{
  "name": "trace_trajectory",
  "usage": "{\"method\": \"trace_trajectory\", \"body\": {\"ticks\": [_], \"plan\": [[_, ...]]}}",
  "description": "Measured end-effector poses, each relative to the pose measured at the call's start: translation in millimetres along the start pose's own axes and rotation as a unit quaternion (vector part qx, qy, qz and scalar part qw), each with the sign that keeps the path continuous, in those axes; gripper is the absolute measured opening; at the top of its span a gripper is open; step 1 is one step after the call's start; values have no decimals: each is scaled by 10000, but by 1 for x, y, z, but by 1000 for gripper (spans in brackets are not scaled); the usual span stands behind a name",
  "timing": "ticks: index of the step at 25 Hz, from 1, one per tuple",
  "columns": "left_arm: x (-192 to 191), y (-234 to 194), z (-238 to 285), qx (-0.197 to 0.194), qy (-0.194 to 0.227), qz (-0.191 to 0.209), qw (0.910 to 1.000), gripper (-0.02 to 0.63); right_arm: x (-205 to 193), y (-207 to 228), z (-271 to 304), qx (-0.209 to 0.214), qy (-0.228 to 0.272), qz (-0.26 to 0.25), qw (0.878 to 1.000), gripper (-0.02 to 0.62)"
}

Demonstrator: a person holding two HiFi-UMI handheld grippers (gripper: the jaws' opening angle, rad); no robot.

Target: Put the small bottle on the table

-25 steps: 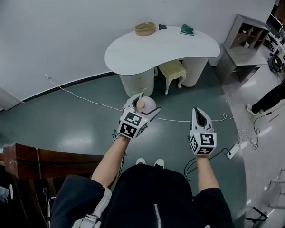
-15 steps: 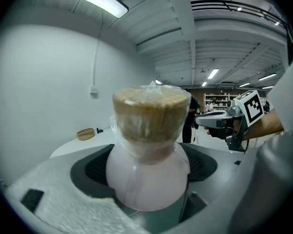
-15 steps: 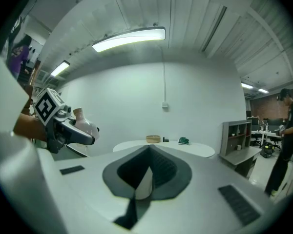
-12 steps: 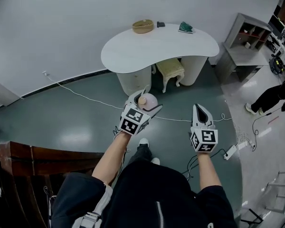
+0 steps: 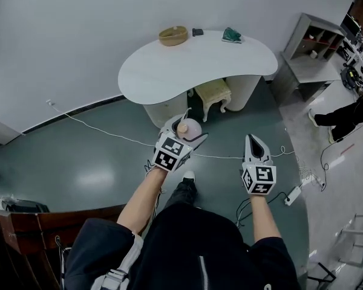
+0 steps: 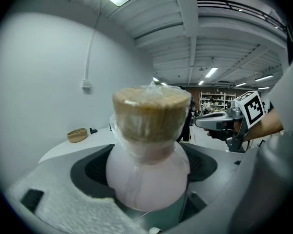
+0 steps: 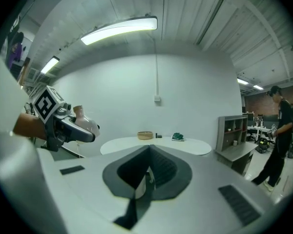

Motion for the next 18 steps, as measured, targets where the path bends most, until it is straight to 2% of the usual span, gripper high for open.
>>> {"method": "trace_trajectory", "body": {"ticks": [18], "plan": [[11,-161,126,-536,-101,28,9985,411,5,17,182,-401,-19,-4,9992,1]]}}
Point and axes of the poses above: the fingertips, and each gripper's own axes: z forward along the fingers, y to its right, x out of its top, the point moved 7 cm from there along -z, backward along the fingers, and after that the axes turned 11 degrees about y, right-handed, at the moved point
